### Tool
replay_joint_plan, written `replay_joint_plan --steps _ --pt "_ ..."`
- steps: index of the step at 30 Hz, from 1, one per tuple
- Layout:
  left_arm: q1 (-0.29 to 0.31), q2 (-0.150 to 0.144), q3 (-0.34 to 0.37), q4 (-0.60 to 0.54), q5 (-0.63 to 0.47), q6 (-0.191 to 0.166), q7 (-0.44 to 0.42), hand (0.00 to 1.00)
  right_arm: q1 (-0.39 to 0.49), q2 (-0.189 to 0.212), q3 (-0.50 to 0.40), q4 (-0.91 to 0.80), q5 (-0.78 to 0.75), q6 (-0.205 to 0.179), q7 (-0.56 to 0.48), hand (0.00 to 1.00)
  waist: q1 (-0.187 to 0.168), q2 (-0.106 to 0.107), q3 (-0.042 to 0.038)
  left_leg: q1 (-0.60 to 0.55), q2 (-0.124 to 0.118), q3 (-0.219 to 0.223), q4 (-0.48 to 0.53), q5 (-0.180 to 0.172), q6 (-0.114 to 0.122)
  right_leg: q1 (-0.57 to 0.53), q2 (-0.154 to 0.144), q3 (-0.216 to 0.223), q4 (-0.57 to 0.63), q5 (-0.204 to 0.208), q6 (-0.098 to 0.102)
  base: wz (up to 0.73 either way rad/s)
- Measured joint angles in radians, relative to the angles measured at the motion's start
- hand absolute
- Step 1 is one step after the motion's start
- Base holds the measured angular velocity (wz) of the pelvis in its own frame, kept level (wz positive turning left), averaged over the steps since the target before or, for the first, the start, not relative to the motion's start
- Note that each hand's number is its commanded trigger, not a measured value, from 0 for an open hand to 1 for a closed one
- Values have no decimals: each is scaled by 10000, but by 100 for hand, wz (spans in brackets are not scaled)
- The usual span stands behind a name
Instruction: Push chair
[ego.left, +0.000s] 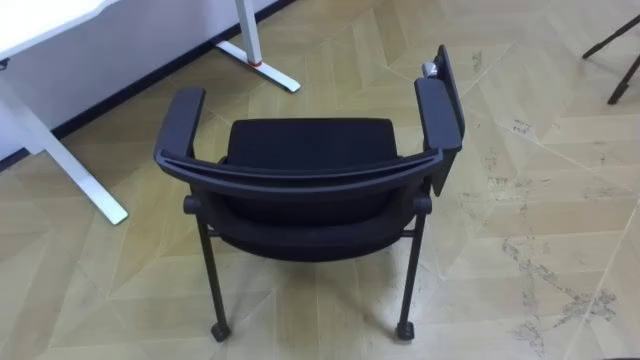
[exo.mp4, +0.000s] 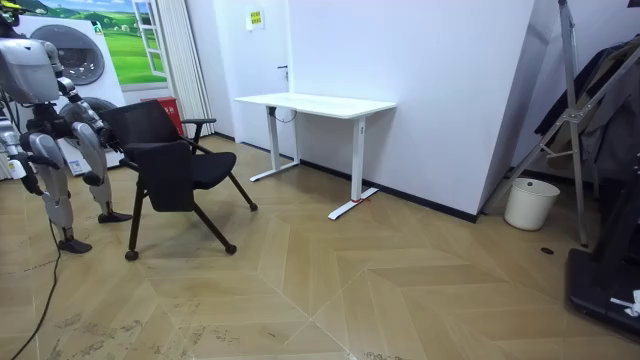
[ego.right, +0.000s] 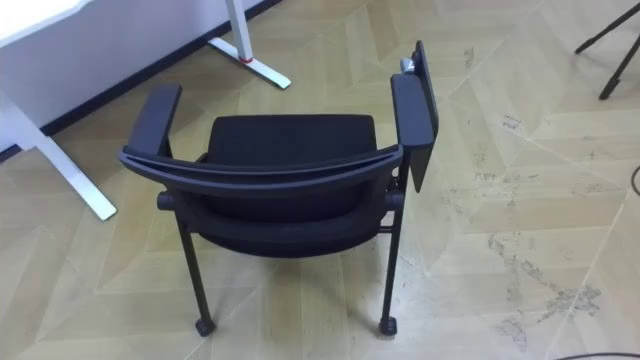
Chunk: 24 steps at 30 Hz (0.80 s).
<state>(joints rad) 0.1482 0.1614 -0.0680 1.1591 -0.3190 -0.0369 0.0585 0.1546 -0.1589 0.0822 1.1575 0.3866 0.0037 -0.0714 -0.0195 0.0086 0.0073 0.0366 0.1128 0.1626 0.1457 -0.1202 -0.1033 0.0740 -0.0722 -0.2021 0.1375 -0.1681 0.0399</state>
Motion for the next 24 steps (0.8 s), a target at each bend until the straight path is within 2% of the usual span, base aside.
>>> replay_joint_plan --steps 8,12,17,20,24 --pt "-23 -58 140 -11 176 199 301 0 -99 132 -381 213 47 135 -351 0 -92 9 5 28 -5 2 1 0 0 30 0 11 11 -1 1 0" --pt "54 -158 280 -38 174 321 833 0 -17 136 -565 223 385 349 -663 0 -59 -45 -4 97 -7 0 1 0 0 141 1 -34 -20 -8 6 2" --pt "406 -246 981 -135 184 320 1395 0 57 145 -792 227 358 409 -680 0 -58 -72 -59 88 -7 1 2 -1 2 136 -1 -35 -9 -17 12 0" --pt "625 -245 1305 -125 193 321 1622 0 120 149 -1082 227 293 410 -677 0 -62 -64 -65 89 -7 0 3 -2 3 148 -1 -36 4 -17 12 0" --pt "766 -254 1456 -133 324 322 1896 0 220 165 -1263 226 215 411 -677 0 -57 -88 -72 131 -8 -5 5 -3 6 226 -2 -63 -1 -17 12 4"
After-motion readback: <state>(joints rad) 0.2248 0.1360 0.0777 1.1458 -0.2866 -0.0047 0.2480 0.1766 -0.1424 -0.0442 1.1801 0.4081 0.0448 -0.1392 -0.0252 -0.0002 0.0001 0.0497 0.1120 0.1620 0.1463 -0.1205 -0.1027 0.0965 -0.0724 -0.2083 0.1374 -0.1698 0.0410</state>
